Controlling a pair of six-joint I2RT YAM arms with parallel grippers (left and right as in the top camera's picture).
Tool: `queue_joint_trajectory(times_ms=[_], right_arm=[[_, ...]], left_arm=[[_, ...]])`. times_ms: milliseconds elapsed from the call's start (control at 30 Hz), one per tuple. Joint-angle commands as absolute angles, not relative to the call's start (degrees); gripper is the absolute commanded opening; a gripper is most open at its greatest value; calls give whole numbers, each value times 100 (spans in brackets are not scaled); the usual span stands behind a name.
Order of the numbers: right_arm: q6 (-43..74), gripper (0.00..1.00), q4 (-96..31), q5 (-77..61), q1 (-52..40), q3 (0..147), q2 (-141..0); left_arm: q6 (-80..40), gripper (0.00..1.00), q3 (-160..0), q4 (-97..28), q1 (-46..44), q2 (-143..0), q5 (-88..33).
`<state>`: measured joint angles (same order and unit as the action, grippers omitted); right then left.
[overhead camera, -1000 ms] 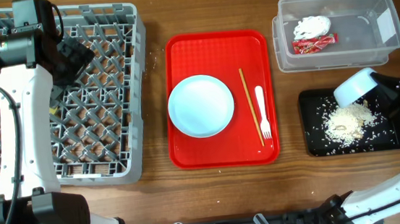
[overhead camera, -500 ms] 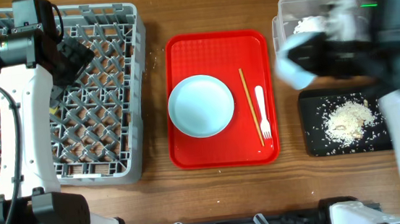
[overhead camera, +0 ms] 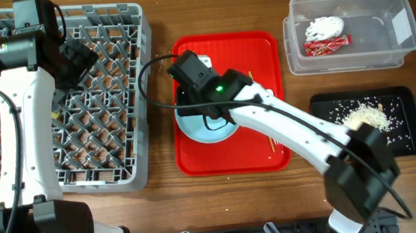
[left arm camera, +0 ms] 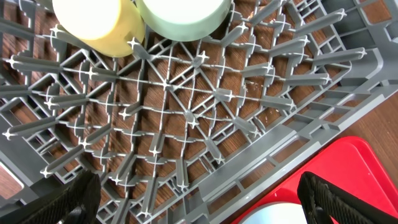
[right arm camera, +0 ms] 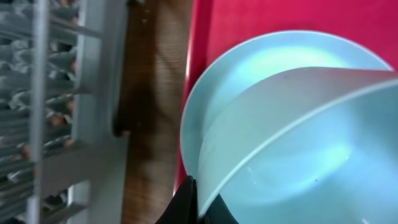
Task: Sort waste into correct bins and load items into the dishwasher rack
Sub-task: 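Carry the empty bowl back and set it on the blue plate, then reach the left gripper to the stacked bowl and plate on tray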
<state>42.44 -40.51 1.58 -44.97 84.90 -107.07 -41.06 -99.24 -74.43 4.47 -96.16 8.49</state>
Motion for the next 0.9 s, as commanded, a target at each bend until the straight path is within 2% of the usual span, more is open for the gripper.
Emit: queue_joint_trajectory(times_ms=[0,333,433,467,533,567,733,867], right_arm=[[4344,5,-3940,250,-4482,8538,-11013],[4156,61,-4206,-283,-4305,8718,-10746],[4145,71,-4807,-261,-3747,9150,-10213],[4071,77,-5096,-263,-3463,9351,-9983],[3942,95,-5660,-193,-2735,9699,-9550],[3896,100,-5817,-130,-2377,9776,-9369],[3913,100,-6528,-5,-202,9793,-8606],[3913,100,-6720,-5,867,9789,-8595]], left_arm=[[-4077,100,-9924,-7441,478,-9579,845],[-4077,100,-9924,-7441,478,-9579,845],[-4077,100,-9924,-7441,478,-9579,845],[-4077,100,-9924,-7441,478,-9579,845],[-4077,100,-9924,-7441,478,-9579,845],[-4077,100,-9924,-7441,478,-9579,845],[-4077,100,-9924,-7441,478,-9579,845],[-4084,100,-9924,-7360,475,-9579,840]])
